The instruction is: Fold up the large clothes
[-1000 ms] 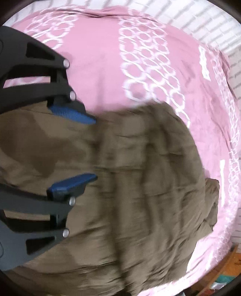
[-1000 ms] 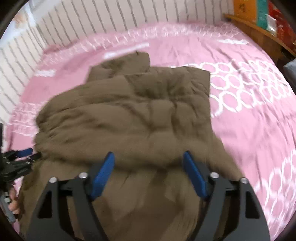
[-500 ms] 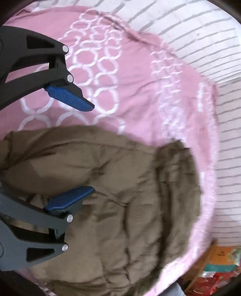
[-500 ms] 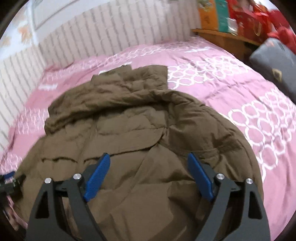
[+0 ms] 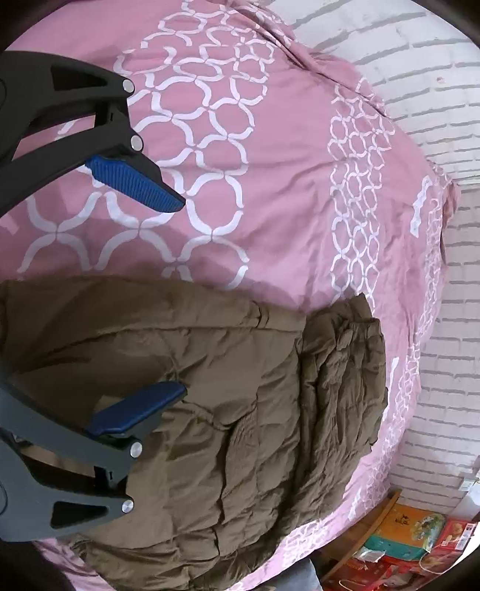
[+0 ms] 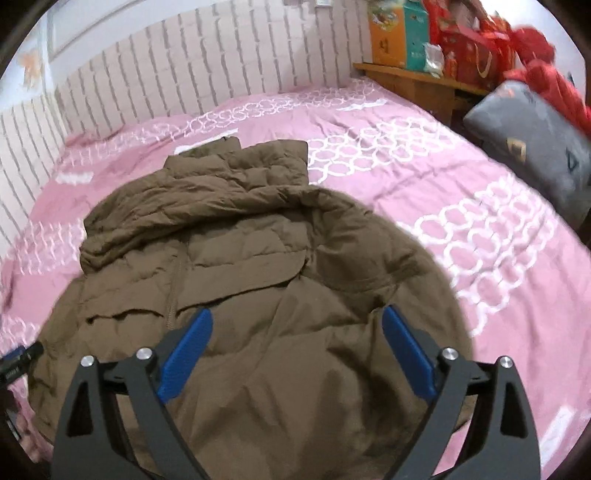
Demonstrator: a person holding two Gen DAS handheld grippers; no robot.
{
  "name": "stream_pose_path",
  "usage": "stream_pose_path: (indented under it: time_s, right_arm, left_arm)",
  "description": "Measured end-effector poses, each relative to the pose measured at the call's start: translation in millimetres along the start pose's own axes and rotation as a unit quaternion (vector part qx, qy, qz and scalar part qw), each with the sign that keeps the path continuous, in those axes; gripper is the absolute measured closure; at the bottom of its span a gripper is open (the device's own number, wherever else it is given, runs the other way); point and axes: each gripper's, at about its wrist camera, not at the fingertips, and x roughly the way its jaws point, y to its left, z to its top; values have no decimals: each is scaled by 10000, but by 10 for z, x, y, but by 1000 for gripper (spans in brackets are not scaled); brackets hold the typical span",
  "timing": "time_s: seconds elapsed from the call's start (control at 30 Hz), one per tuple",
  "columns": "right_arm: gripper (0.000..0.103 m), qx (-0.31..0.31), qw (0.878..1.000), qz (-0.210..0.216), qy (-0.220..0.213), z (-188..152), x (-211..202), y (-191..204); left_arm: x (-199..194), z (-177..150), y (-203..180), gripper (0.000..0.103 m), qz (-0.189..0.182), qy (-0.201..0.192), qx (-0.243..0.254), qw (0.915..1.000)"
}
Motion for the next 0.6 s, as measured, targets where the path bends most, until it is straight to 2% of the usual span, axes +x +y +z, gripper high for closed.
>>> stream_pose_path:
  time_s: [0.07,0.13,0.2,0.27,0.33,0.4,0.47,0.6]
  right_arm:
    - [10,-327,9994,-2,-112,77,-110,25]
    - [10,-656,9976,-178,-123,148,-190,28]
    - [10,-753,9970,-128,-139,198,-273,-36]
    - [8,-775,9966,-105,-260,206,-381,-130]
    - [3,-735,9968,-70,-307,166,-445,-254]
    - [2,-738,9967,47,-336,84,-463,-366]
    - [2,-760,9963,27,-396,-32,-409,-481]
    - [2,-340,9986,311,-262,-261,-91,-720]
  left_arm:
    - [11,-34,35,11,-104,61,-44,9999]
    - [28,-46,41,11,-125,89,-52,9999]
    - [43,-70,7,11,-109,106,-5,9999]
    - [23,-104,-55,10,-91,109,129,9998]
    - [-32,-132,-123,8,-199,112,239,9995]
    - [-121,-161,-158,6,-154,42,297,9994]
    - [-217,-190,-169,4,36,-37,345,9994]
    - [-292,-211,-158,3,244,76,191,9995]
